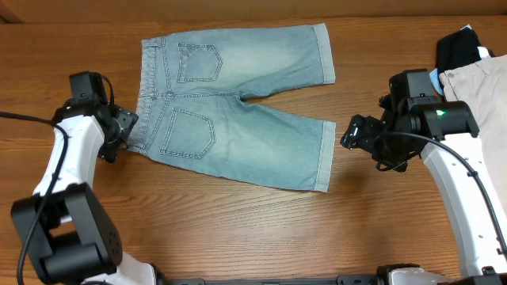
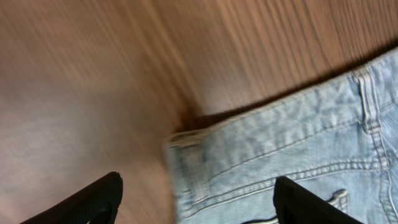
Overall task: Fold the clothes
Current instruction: 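Lower the left gripper to the waistband and right gripper to the leg hem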
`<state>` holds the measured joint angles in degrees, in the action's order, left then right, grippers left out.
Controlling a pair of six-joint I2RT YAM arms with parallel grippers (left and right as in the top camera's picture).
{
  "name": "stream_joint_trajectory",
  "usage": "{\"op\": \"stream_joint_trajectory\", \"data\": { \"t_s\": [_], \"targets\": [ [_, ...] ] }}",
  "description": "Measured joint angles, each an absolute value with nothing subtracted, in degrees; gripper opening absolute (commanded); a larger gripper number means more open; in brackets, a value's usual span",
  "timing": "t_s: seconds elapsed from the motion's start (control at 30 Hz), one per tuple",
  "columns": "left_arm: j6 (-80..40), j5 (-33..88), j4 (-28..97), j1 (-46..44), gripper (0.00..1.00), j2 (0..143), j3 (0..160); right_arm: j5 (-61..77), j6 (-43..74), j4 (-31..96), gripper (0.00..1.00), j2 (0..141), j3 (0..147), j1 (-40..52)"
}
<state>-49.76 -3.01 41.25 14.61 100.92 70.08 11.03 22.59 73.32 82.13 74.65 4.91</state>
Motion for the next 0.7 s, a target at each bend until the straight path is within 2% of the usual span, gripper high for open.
{"op": "stream_joint_trajectory", "data": {
  "t_s": [0.17,0.2,0.6,0.7],
  "targets": [
    [-48.97,1.15,39.57,14.61,0.7,104.73,70.08,9.58,24.27,70.32,0.86,82.13,71.33,4.91],
    [-48.93,1.78,39.59,14.61,0.65,105.45,70.08,9.39,24.75,69.8,0.85,82.13,70.5,4.91],
    [-48.62,3.9,43.29,14.61,0.64,107.92,70.08,8.67,28.38,67.79,0.83,82.13,67.81,5.15],
    [-48.49,3.88,45.71,14.61,0.58,107.92,70.08,8.56,29.74,65.47,0.81,82.13,66.3,6.17]
  ]
}}
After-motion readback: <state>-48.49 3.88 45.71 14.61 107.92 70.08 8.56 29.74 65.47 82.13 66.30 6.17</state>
